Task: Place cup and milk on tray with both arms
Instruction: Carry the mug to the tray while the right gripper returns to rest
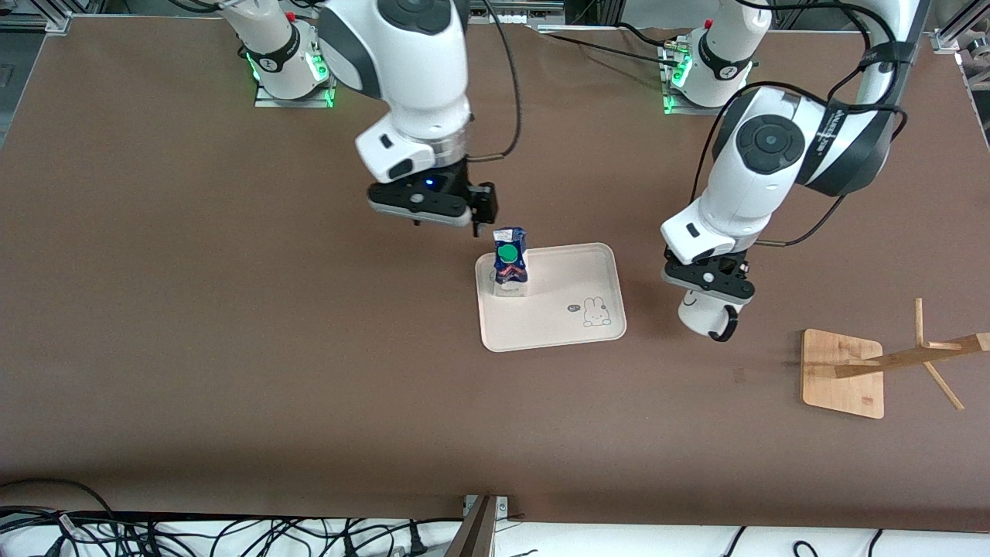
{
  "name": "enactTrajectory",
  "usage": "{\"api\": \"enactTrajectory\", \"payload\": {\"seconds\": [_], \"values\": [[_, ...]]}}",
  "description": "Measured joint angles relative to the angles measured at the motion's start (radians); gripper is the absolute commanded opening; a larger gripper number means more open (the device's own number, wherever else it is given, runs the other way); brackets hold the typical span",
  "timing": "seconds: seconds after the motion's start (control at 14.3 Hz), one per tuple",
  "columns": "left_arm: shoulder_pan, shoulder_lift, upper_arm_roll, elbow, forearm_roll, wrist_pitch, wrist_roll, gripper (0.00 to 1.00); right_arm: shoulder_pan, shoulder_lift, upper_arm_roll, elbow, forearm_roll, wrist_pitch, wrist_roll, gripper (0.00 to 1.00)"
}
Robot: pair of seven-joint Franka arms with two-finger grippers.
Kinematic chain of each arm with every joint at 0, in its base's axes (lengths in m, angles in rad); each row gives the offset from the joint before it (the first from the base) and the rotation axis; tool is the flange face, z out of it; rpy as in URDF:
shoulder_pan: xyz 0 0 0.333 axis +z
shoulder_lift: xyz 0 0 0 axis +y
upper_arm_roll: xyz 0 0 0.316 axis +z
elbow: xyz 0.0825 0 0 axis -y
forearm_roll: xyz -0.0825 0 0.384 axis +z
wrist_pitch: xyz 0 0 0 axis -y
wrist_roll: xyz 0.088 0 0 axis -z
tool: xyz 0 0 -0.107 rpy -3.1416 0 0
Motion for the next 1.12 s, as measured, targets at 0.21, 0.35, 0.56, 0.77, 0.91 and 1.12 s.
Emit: {"api": "enactTrajectory", "payload": {"seconds": [0.21,0.35,0.56,0.77,0.91,1.12], "values": [[-0.041,0.082,-0.001,0.072,-0.036,-0.095,0.034,0.0,-0.074,-0.022,-0.007,-0.001,0.068,-0.024,-0.128,1.0],[-0.072,0.15,-0.001,0.174,-0.062,-0.208,0.039,0.0,-0.124,-0.021,-0.014,-0.003,0.098,-0.024,-0.213,1.0],[-0.103,0.25,-0.002,0.335,-0.093,-0.369,0.067,0.0,-0.205,-0.021,-0.027,-0.003,0.168,-0.026,-0.367,1.0],[-0.131,0.351,-0.002,0.464,-0.135,-0.477,0.106,0.0,-0.263,-0.022,-0.077,-0.002,0.2,-0.065,-0.524,1.0],[-0.148,0.404,-0.002,0.522,-0.16,-0.508,0.114,0.0,-0.271,-0.027,-0.124,-0.001,0.201,-0.126,-0.582,1.0],[-0.172,0.456,-0.002,0.574,-0.204,-0.547,0.115,0.0,-0.271,-0.056,-0.218,0.0,0.225,-0.235,-0.644,1.0]]}}
